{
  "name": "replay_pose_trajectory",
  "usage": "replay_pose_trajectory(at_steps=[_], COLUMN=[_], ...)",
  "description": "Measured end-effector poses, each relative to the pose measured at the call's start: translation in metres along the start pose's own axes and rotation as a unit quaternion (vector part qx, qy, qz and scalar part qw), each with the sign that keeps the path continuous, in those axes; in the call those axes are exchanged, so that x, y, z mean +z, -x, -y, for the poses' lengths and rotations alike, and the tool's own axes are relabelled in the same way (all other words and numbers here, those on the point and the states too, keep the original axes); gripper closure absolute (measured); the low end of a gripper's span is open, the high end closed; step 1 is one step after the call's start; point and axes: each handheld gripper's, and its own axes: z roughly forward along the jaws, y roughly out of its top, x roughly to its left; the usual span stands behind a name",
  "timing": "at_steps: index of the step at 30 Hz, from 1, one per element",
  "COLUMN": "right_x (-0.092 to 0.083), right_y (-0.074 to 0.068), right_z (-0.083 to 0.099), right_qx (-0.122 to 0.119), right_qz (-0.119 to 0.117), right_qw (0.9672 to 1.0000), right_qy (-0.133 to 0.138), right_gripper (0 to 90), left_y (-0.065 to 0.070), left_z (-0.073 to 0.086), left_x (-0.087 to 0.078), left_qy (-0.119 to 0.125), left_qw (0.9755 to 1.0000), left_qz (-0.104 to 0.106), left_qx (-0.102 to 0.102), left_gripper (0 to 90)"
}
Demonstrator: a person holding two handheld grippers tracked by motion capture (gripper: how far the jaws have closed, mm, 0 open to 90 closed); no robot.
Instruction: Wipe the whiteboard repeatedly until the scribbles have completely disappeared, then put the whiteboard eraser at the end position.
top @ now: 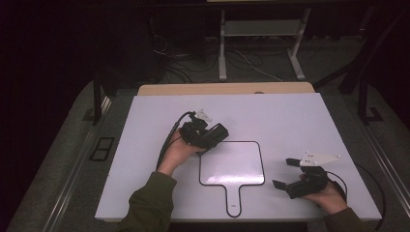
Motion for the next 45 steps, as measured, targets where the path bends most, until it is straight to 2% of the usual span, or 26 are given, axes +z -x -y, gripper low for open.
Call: replay_pose_trajectory(at_steps=[8,10,15,20,25,26,27,29,30,32,36,42,43,45], right_x=[0.0,0.0,0.0,0.0,0.0,0.0,0.0,-0.001,-0.001,-0.001,-0.001,-0.002,-0.002,-0.002], right_y=[0.0,0.001,0.001,0.001,0.001,0.001,0.001,0.001,0.001,0.001,0.001,0.002,0.002,0.002], right_z=[0.0,0.0,0.0,0.0,0.0,0.0,0.0,0.0,0.0,0.0,0.0,0.0,0.0,0.0], right_qx=[0.001,0.001,0.001,0.003,0.003,0.002,0.002,0.003,0.003,0.003,0.005,0.006,0.007,0.007], right_qz=[-0.001,-0.001,-0.003,-0.004,-0.006,-0.006,-0.005,-0.005,-0.006,-0.006,-0.006,-0.006,-0.006,-0.006], right_qw=[1.0,1.0,1.0,1.0,1.0,1.0,1.0,1.0,1.0,1.0,1.0,0.9999,0.9999,0.9999], right_qy=[0.0,0.001,0.002,0.003,0.003,0.004,0.004,0.004,0.004,0.004,0.006,0.008,0.008,0.008], right_gripper=[0.0,0.0,0.0,0.0,0.0,0.0,0.0,0.0,0.0,0.0,0.0,0.0,0.0,0.0], left_y=[-0.012,-0.016,-0.028,-0.04,-0.046,-0.048,-0.048,-0.049,-0.048,-0.049,-0.048,-0.05,-0.051,-0.051], left_z=[-0.019,-0.024,-0.038,-0.051,-0.061,-0.063,-0.064,-0.065,-0.066,-0.067,-0.07,-0.07,-0.07,-0.069], left_x=[0.006,0.011,0.026,0.041,0.056,0.06,0.064,0.071,0.077,0.082,0.094,0.104,0.105,0.108], left_qy=[0.013,0.015,0.024,0.01,0.007,0.003,0.002,-0.008,-0.001,-0.013,-0.023,-0.05,-0.06,-0.058], left_qw=[0.9999,0.9999,0.9997,0.9999,0.9999,0.9999,1.0,0.9999,1.0,0.9998,0.9996,0.9983,0.9977,0.9979], left_qz=[0.0,-0.002,-0.002,-0.007,-0.006,-0.005,-0.006,-0.008,-0.008,-0.011,-0.014,-0.024,-0.024,-0.022], left_qx=[0.0,0.006,-0.004,0.008,0.007,0.014,0.007,0.01,0.0,0.011,0.012,0.017,0.02,0.02], left_gripper=[38.8,38.8,38.8,38.7,38.7,38.7,38.6,38.7,38.7,38.6,38.6,38.6,38.6,38.6])
